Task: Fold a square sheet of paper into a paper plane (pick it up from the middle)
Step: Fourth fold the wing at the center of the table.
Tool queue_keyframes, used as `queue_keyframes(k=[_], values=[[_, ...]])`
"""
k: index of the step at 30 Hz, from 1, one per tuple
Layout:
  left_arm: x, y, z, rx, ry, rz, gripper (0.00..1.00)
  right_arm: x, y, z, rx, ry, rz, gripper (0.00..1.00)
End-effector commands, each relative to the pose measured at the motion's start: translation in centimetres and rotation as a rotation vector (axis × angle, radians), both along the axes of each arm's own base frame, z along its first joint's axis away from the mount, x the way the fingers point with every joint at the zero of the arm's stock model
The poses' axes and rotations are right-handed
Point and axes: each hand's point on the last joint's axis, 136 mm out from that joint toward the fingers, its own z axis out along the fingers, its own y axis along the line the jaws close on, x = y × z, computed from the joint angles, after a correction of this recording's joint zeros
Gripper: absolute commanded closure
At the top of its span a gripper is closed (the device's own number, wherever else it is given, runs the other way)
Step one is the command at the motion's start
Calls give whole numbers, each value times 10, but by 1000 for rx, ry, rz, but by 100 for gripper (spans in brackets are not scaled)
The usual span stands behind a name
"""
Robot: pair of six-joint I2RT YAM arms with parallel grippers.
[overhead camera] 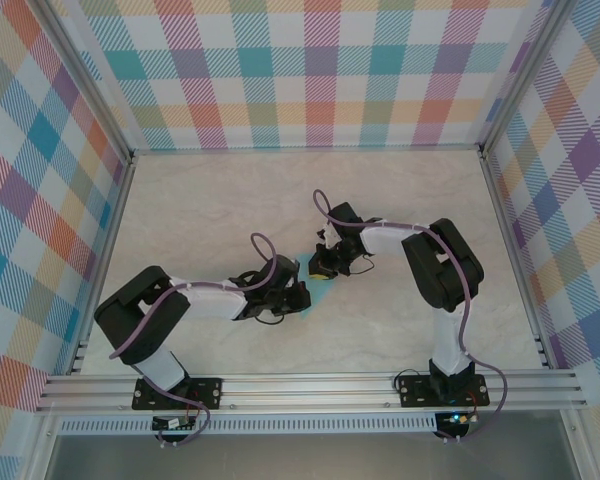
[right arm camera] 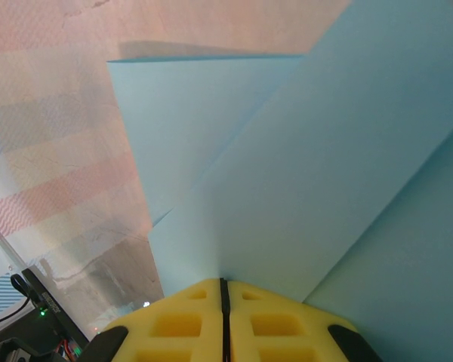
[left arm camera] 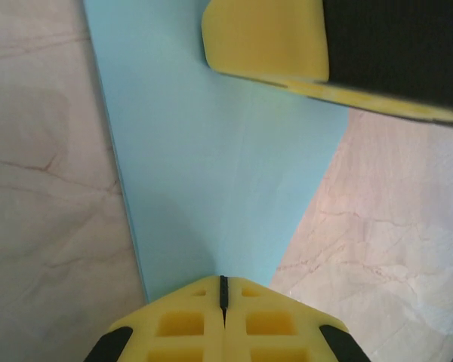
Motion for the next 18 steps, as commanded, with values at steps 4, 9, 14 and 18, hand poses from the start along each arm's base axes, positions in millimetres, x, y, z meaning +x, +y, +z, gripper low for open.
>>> queue_keyframes(k=[4,9,14,18], values=[[-26,23,-15,98,75,-52,99,-14,-38,-62,-251,72,-54,92],[-24,31,-4,117,46,-41,99,-15,-39,-64,-257,77,-55,92],[-22,9,17,19,9,-80,98,-15,-39,-64,-259,79,-55,92],[-16,-3,27,-27,-21,-73,96,-16,-40,-65,-263,82,-56,92]])
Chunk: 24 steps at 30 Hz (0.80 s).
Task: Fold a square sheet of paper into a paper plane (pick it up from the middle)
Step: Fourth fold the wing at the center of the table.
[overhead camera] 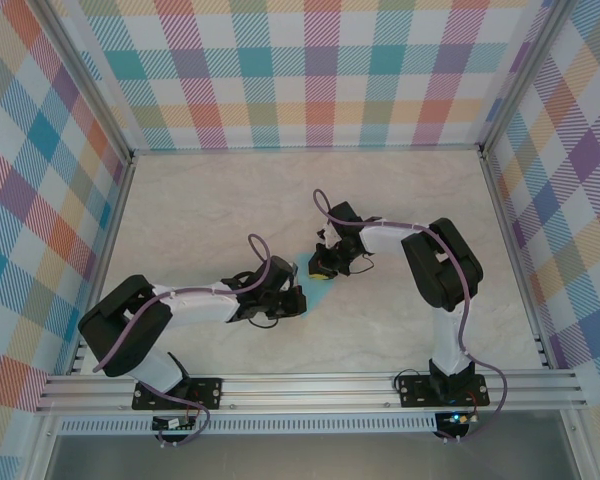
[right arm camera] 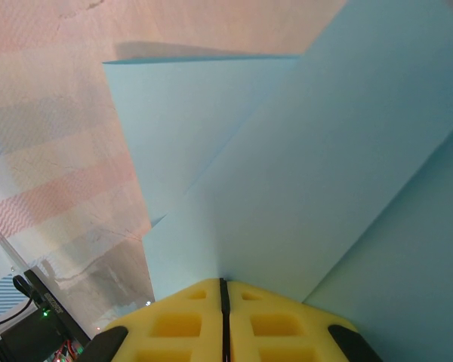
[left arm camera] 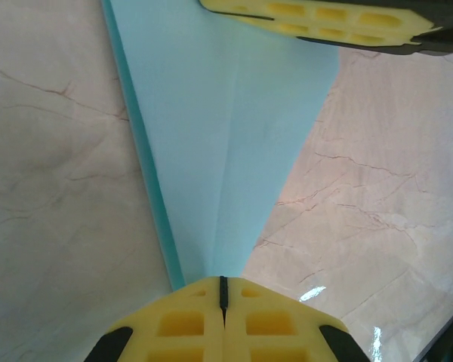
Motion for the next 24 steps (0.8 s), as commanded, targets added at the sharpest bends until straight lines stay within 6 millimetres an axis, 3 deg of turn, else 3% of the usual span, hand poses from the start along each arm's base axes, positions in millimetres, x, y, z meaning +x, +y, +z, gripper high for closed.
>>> queue_keyframes(k=[1,14,24], values=[[4,-12,13,-44,-28,-12,96,-16,-41,-66,-258,72,-48,92],[-13,12,-33,105,73,14,97,-16,-40,-69,-263,82,-46,92],[-29,21,-36,127,106,-15,100,-17,-42,-71,-273,88,-47,92]])
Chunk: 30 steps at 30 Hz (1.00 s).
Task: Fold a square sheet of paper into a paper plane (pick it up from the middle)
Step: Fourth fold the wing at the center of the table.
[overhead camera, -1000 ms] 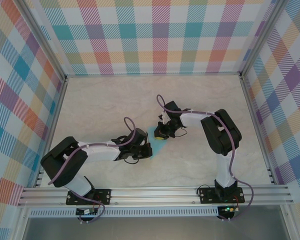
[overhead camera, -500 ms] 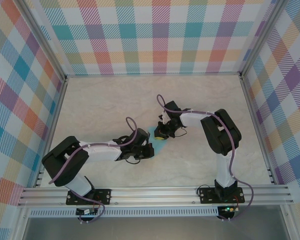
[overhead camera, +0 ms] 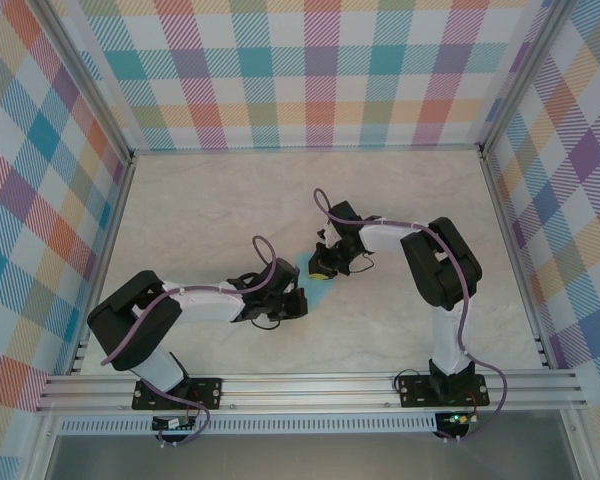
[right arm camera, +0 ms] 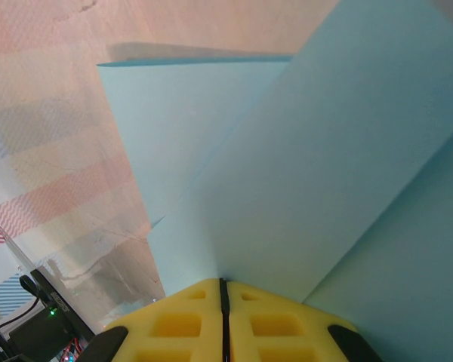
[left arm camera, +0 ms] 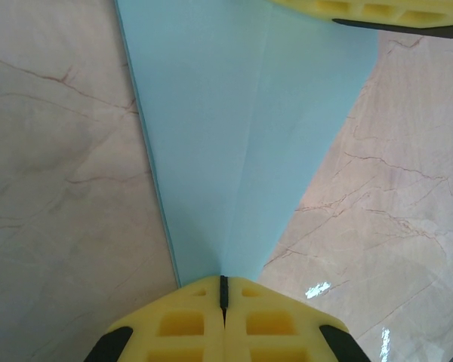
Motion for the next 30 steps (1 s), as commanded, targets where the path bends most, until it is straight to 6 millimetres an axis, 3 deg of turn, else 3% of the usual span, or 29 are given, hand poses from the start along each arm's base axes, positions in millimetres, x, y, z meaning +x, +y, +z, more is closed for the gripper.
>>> queue_keyframes(k=[1,11,18,26,30], values=[[-30,22,-21,88,94,-27,100,-16,-43,-71,-275,64,-39,92],[-45,35,-20,144,110,-72,100,-18,-44,-75,-283,74,-39,92],[-49,27,-15,124,101,-115,100,-17,-44,-75,-286,75,-37,92],[-12,16,32,47,-85,-24,98,-17,-45,-75,-291,75,-38,92],[-1,2,43,-3,-124,-18,97,-17,-45,-76,-290,76,-39,92]])
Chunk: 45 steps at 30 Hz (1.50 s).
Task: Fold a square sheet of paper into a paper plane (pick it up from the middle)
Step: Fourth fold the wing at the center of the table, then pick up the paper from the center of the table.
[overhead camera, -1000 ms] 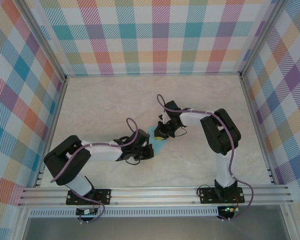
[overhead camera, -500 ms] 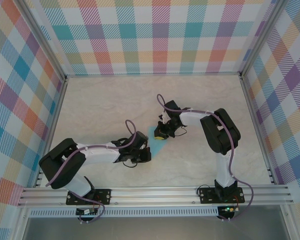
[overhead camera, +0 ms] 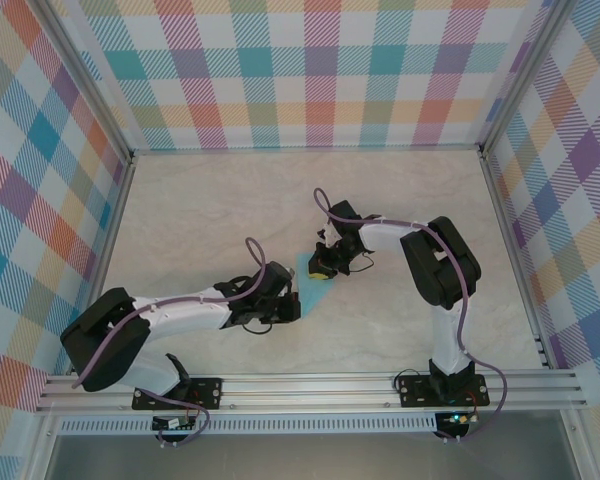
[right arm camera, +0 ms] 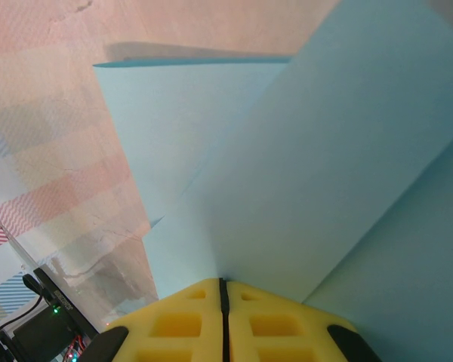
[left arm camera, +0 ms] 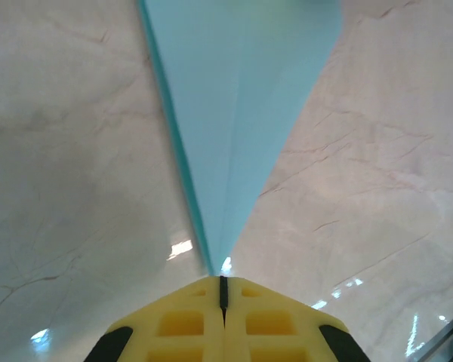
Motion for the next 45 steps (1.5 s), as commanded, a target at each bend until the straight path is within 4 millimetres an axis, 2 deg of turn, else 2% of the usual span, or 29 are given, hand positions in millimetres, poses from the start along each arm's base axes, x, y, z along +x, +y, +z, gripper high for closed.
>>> queue_keyframes(k=[1,5,9,17,22,31,36,40,45], values=[[14,-16,14,-37,-50,2,97,-17,-46,-76,-292,63,-38,92],[16,-29,3,-37,-18,-25,97,-17,-46,-76,-292,63,-38,92],[16,-32,-9,-15,13,-32,98,-18,-46,-76,-292,63,-37,92],[-6,-12,-39,39,107,-17,98,-17,-46,-76,-292,67,-37,92],[-17,-2,-50,59,148,-15,99,-18,-46,-78,-296,73,-38,92],[-35,13,-52,100,184,-47,100,-18,-47,-79,-301,75,-37,92],[-44,4,-46,74,197,-118,100,-18,-48,-80,-306,78,-38,92],[-49,6,-46,95,202,-154,100,-18,-48,-80,-308,78,-39,92],[-45,10,-30,110,154,-156,100,-17,-44,-75,-291,77,-37,92]])
